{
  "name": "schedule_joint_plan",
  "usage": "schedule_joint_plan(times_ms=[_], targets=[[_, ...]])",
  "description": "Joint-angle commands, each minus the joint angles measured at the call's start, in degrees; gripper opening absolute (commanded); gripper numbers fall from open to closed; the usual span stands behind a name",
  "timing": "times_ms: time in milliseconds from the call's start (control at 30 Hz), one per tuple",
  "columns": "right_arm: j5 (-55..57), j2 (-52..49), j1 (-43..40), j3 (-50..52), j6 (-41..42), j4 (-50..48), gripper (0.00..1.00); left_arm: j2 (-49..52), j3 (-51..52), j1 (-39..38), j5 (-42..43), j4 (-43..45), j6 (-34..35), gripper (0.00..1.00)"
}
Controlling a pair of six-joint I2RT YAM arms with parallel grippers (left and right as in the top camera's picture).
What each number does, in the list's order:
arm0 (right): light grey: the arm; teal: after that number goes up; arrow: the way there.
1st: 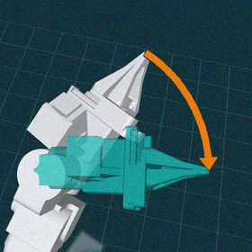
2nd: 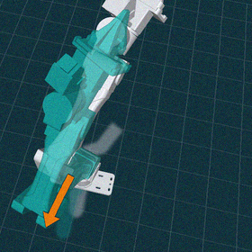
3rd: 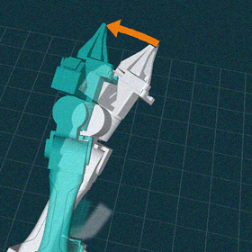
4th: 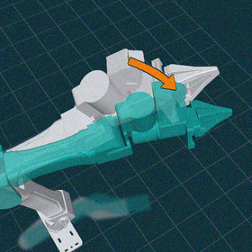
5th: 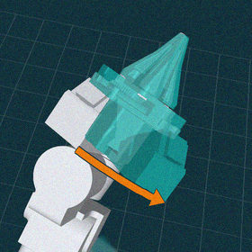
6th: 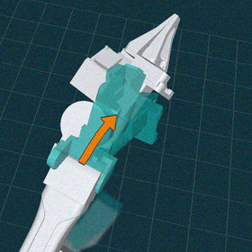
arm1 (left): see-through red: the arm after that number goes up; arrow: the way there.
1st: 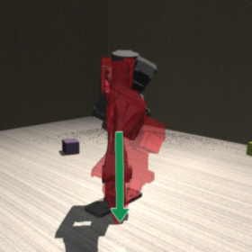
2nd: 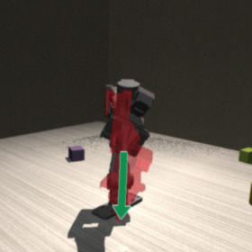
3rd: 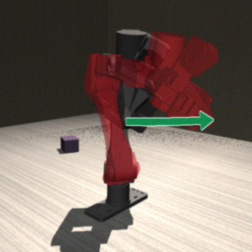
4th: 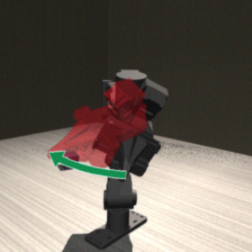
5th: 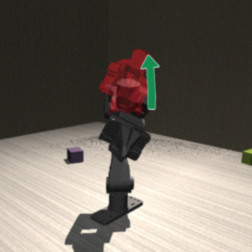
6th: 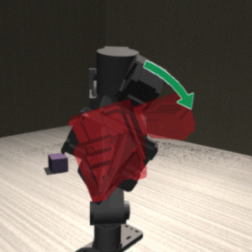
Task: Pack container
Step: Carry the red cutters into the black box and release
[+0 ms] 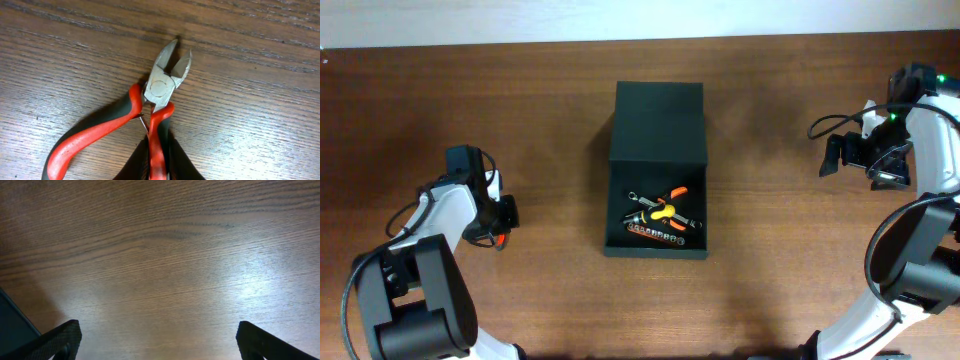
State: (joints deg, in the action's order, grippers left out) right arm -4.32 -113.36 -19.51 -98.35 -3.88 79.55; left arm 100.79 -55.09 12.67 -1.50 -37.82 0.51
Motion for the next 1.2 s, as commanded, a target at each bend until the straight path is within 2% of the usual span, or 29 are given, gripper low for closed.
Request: schedule_joint_plan(times_ms=[0,100,367,600,800,967,1167], targets=[[0.1,-0.3,0.1,0.1,-0.4,0.3,0.99,3.6,1.6,0.3,-3.0,-0.1,-0.1,0.06],[0.1,-0.3,0.1,0.1,-0.4,0.3,0.99,3.6,1.6,0.3,-3.0,0.1,-0.1,0.02],[0.1,-0.3,0.1,0.1,-0.4,0.2,0.99,3.5,0.7,0.2,-1.7,-0.4,-0.1,0.02],[0.0,-0.3,0.1,0.1,-0.4,0.3,0.99,-0.3,-9.0,-2.6,2.1,-10.4,-0.5,0.02],[-1.1,-0.3,0.0,0.1,-0.4,0.2,0.99,-7.2,-22.0,-11.6,2.2,-19.8,-4.2,0.02],[-2.5,-0.3,0.0,0.1,-0.2,0.2,0.99,-10.4,-31.5,-22.4,2.2,-23.4,-8.9,0.02],[-5.7,-0.3,0.0,0.1,-0.2,0.2,0.99,-9.9,-34.0,-36.4,3.3,-23.8,-17.9,0.02]])
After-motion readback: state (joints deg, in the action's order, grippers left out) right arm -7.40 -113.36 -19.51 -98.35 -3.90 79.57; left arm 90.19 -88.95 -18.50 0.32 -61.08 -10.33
